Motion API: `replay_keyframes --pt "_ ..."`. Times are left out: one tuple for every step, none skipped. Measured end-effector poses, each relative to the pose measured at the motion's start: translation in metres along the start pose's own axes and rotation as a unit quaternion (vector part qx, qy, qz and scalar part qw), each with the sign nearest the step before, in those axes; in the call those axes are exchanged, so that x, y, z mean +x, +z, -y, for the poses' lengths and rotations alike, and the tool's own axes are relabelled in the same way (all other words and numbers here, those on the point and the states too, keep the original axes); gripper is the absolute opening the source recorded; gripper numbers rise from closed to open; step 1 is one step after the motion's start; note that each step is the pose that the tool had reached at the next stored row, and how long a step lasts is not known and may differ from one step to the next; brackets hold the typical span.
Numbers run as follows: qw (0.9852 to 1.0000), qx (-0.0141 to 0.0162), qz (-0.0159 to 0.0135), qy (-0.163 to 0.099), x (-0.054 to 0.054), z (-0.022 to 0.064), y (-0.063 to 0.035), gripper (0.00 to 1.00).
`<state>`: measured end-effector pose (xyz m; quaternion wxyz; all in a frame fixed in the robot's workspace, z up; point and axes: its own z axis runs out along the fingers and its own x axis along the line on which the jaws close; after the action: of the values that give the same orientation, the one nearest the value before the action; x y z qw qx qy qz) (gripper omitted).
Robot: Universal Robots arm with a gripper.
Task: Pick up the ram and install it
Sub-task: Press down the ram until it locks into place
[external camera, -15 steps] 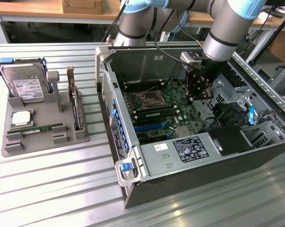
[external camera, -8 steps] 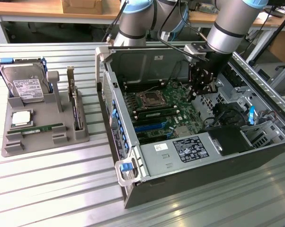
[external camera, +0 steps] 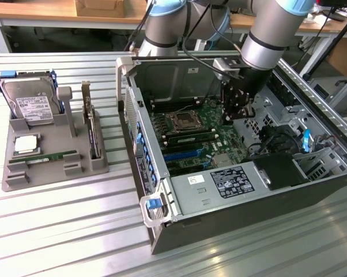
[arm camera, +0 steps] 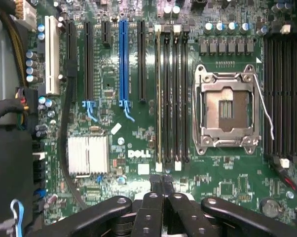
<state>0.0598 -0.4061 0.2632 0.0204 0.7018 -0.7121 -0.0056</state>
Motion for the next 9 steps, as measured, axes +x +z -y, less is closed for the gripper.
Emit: replay_keyframes --pt "1.0000 0.0000 0.0000 0.000 0.000 -0.0033 0.0033 0.11" --pt "1.0000 0.0000 0.0000 0.000 0.000 -0.0061 0.0080 0.11" --pt "1.0000 0.0000 0.0000 0.000 0.000 -0.0098 0.0156 0.11" --pt "1.0000 0.0000 0.0000 0.000 0.000 -0.0110 0.0195 0.11" --pt "1.0000 0.0000 -0.0001 0.000 0.000 -0.0117 0.0224 0.11" --pt "1.0000 0.0000 0.0000 0.000 0.000 -0.0120 0.0238 0.11" --pt "1.0000 0.0000 0.0000 0.000 0.000 -0.0124 0.0261 0.11" --pt "1.0000 0.0000 0.0000 0.000 0.000 -0.0125 0.0282 0.11" --pt "1.0000 0.0000 0.0001 0.000 0.000 -0.0124 0.0293 0.11"
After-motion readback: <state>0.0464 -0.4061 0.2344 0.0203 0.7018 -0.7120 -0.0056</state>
